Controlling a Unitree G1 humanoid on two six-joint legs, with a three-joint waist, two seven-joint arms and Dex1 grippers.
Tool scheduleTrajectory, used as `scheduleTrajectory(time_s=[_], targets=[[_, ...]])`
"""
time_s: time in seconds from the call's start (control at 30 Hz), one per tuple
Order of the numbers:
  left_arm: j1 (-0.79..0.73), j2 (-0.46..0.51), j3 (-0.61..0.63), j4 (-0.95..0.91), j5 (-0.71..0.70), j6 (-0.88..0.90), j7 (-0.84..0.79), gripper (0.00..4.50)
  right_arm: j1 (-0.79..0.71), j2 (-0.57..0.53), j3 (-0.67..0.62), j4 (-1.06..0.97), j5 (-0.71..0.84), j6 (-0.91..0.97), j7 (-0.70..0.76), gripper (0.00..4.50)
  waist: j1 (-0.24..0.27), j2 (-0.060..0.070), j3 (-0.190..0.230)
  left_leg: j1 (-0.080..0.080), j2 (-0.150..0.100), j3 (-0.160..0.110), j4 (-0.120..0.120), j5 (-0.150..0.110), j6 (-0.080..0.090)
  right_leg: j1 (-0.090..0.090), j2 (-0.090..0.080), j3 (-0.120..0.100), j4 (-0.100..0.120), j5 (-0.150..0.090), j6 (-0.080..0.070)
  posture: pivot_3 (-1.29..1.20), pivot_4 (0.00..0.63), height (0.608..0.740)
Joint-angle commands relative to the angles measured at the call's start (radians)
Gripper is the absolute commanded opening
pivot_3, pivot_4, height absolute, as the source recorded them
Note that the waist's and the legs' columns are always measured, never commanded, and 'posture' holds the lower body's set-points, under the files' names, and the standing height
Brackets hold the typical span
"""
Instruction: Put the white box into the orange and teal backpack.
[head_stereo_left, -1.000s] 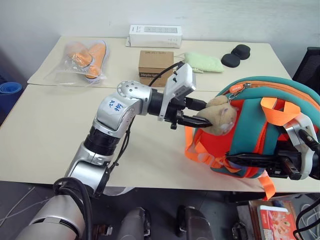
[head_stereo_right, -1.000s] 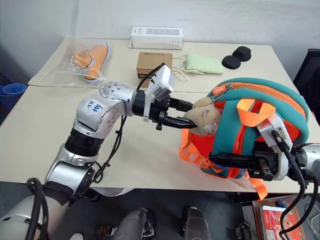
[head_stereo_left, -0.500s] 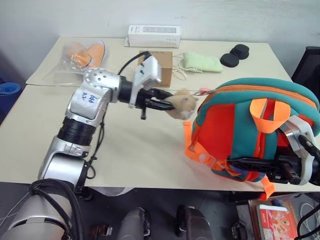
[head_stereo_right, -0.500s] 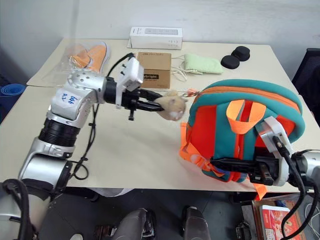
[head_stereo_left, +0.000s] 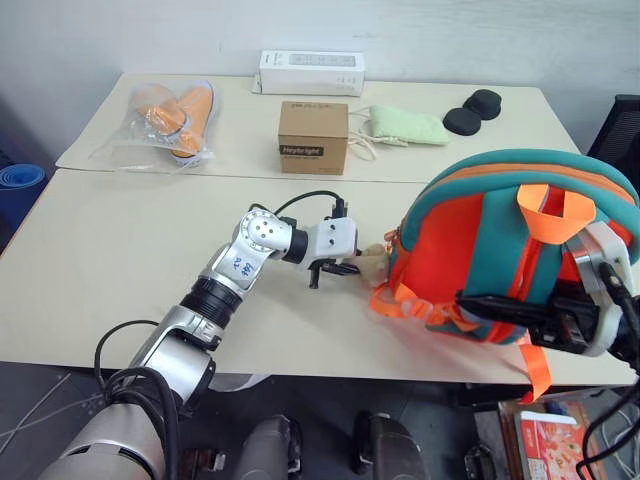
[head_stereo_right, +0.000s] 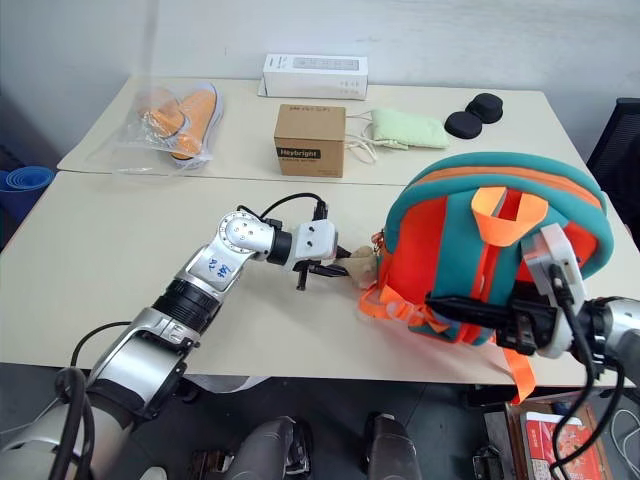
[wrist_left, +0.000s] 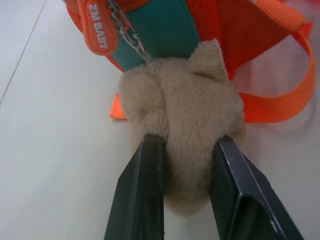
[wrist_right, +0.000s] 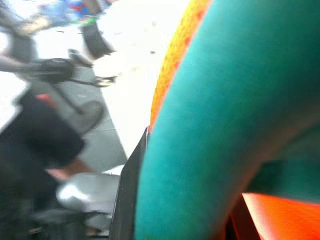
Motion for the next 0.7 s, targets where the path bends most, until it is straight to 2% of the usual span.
scheduleTrajectory(time_s=[0.03,0.1,0.17,0.2,0.4,0.53,0.57,0.6,0.7], targets=[[0.046,0.029,-0.014,-0.035,0.021,0.022,-0.030,0.82,-0.008,-0.002,-0.010,0.019,-0.037,-0.033,-0.003,0.00,0.000,0.000,0.000,0.000,0.000,0.000,0.000,0.000,0.000,0.000,0.000,0.000,0.000,0.000,0.000,0.00,0.150,0.740],[0.065,0.060,0.021,-0.074,-0.014,0.082,-0.058,0.82,0.008,-0.025,-0.018,0.035,-0.059,-0.032,0.022,0.00,-0.001,0.000,0.000,0.000,0.000,0.000,0.000,0.000,0.000,0.000,0.000,0.000,0.000,0.000,0.000,0.00,0.150,0.740],[0.088,0.093,0.058,-0.127,-0.060,0.160,-0.091,1.51,0.025,-0.053,-0.033,0.060,-0.075,-0.018,0.052,0.65,-0.004,0.000,0.000,0.000,0.000,0.000,0.000,0.000,0.000,0.000,0.000,0.000,0.000,0.000,0.000,0.00,0.150,0.740],[0.095,0.103,0.068,-0.148,-0.074,0.188,-0.100,1.69,0.031,-0.062,-0.039,0.069,-0.078,-0.012,0.063,0.89,-0.007,0.000,0.000,0.000,0.000,0.000,0.000,0.000,0.000,0.000,0.001,0.000,0.000,0.000,0.000,0.00,0.150,0.740],[0.177,0.288,0.175,-0.289,-0.161,0.358,-0.186,3.45,0.173,-0.215,-0.227,0.215,-0.161,0.010,0.253,2.81,-0.010,0.001,0.000,0.000,0.000,0.001,0.000,0.000,0.000,-0.001,0.001,-0.004,0.002,0.000,0.000,0.00,0.150,0.740],[0.244,0.437,0.361,-0.419,-0.356,0.598,-0.258,4.50,0.290,-0.327,-0.430,0.454,-0.279,0.009,0.454,4.10,-0.005,0.000,0.000,-0.001,0.000,0.001,0.000,0.000,0.001,0.000,0.001,-0.004,0.000,0.000,0.000,0.00,0.150,0.740],[0.266,0.470,0.409,-0.466,-0.423,0.675,-0.279,4.50,0.297,-0.339,-0.459,0.514,-0.296,0.011,0.474,4.37,-0.005,0.000,0.000,-0.001,0.000,0.001,0.000,0.000,0.001,-0.001,0.000,-0.004,0.000,0.000,0.000,0.00,0.150,0.740],[0.292,0.505,0.461,-0.513,-0.491,0.749,-0.297,4.50,0.301,-0.340,-0.488,0.558,-0.307,0.010,0.487,4.44,-0.006,0.000,0.000,-0.001,0.000,0.000,0.000,0.000,0.001,0.000,0.000,-0.004,-0.001,0.000,0.000,0.00,0.150,0.740],[0.355,0.575,0.593,-0.606,-0.597,0.860,-0.281,4.50,0.336,-0.306,-0.554,0.589,-0.347,-0.013,0.509,4.44,-0.006,0.001,0.000,0.000,0.001,-0.004,-0.001,-0.002,-0.002,0.002,0.000,0.000,-0.003,0.000,0.000,0.00,0.150,0.740]])
